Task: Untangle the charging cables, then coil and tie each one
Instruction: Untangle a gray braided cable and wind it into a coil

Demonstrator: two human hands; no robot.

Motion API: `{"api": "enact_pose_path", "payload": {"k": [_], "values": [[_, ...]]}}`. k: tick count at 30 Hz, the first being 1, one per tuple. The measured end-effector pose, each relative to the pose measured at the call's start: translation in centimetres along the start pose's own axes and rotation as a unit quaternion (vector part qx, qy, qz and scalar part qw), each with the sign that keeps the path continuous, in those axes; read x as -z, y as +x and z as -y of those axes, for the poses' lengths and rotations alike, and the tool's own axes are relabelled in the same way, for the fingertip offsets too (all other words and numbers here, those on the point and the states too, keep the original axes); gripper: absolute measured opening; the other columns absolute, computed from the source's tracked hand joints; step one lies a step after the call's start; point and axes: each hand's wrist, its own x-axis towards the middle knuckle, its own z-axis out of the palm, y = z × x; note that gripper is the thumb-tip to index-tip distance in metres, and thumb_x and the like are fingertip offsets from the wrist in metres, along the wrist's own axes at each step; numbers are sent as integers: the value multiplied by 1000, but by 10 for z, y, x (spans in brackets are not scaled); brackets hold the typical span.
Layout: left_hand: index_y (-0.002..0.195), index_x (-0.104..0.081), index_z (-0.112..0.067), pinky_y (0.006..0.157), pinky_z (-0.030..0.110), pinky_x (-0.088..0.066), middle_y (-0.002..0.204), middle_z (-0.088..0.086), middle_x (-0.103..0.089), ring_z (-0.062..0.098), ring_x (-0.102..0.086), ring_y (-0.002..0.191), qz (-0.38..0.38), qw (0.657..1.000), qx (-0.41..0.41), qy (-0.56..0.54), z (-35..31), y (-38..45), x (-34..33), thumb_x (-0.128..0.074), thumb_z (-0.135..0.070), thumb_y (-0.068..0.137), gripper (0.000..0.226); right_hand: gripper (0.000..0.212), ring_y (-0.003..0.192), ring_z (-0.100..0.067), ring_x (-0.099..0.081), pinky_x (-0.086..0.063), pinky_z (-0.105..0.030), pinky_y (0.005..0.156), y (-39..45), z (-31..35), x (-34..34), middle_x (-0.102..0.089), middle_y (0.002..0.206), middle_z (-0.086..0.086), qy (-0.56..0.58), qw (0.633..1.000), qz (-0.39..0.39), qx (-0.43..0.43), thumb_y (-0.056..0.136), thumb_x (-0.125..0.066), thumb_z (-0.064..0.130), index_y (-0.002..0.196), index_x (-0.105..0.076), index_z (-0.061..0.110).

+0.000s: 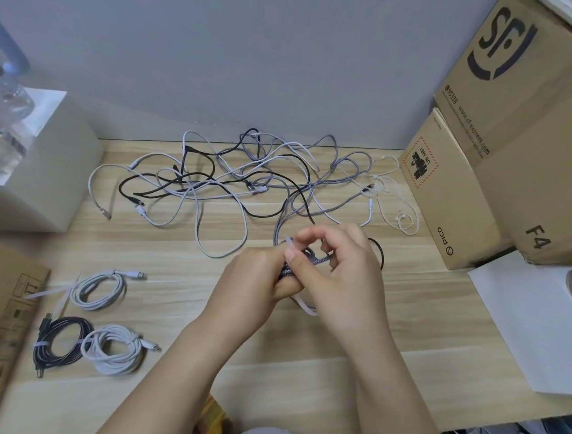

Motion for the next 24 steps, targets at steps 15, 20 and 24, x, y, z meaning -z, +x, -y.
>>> {"api": "enact_pose_path", "payload": {"k": [15,20,24], "values": [[115,-65,-28,74,19,-45,73,-22,-63,-6,-53,69,11,983,56,-175,27,7,-14,-64,-27,75,40,8,56,-13,-59,-53,-24,72,1,3,11,-48,50,6,488,872,24,-37,86,-48,6,81,-43,10],[118,-56,-38,82,15,-45,95,-22,-67,-12,-60,84,-19,980,74,-185,32,8,6,-66,-5,80,52,5,43,-12,-39,-51,-25,67,-3,-4,9,-36,45,8,487,866,77,-83,80,-47,12,78,-43,10],[130,-53,-32,82,27,-48,101,-10,-69,13,-64,95,-48,999,5,13,28,2,13,-67,-4,81,58,25,37,-16,-42,-54,-29,66,2,-10,11,-34,37,1,384,896,152,-162,81,-55,33,69,-48,11]]}}
